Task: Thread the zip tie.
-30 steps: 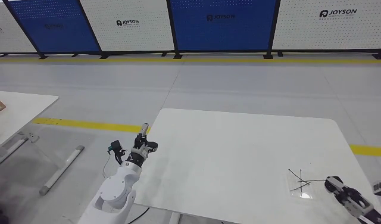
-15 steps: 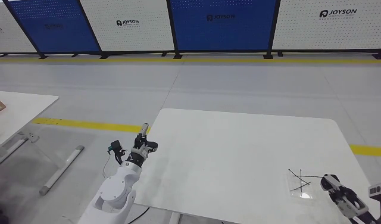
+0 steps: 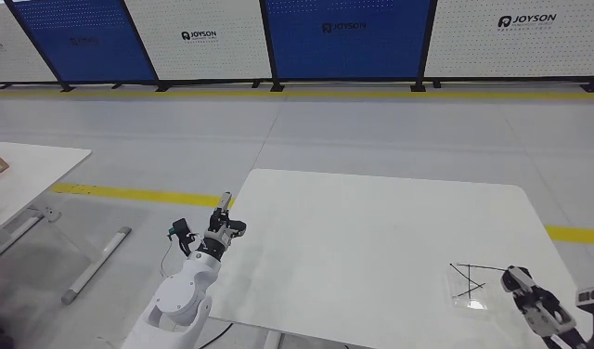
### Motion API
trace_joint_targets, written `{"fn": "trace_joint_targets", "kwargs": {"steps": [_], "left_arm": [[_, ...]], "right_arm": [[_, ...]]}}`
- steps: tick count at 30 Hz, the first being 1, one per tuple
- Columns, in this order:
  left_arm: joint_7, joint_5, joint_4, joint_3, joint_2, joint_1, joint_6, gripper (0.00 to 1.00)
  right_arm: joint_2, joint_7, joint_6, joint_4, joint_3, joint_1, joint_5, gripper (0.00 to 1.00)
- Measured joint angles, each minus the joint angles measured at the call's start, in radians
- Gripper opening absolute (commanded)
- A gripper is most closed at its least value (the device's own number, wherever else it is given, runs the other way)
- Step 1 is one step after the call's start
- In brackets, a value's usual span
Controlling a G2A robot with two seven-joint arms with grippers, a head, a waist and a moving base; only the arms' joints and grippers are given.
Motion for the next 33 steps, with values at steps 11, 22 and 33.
{"fn": "trace_joint_targets", "kwargs": {"steps": [11, 22, 33], "left_arm": [[0.000, 0.000, 0.000, 0.000, 0.000, 0.000, 0.000, 1.00], [0.000, 0.000, 0.000, 0.000, 0.000, 0.000, 0.000, 1.00], [0.000, 0.000, 0.000, 0.000, 0.000, 0.000, 0.000, 1.00]], "right_arm": [[-0.003, -0.037, 0.018, -0.041, -0.022, -0.014, -0.030, 0.00], [-0.020, -0.191, 0.025, -0.184, -0.099, -0.026, -0.114, 0.00], [-0.027, -0.253, 0.088, -0.223, -0.154, -0.009, -0.191, 0.00]]}}
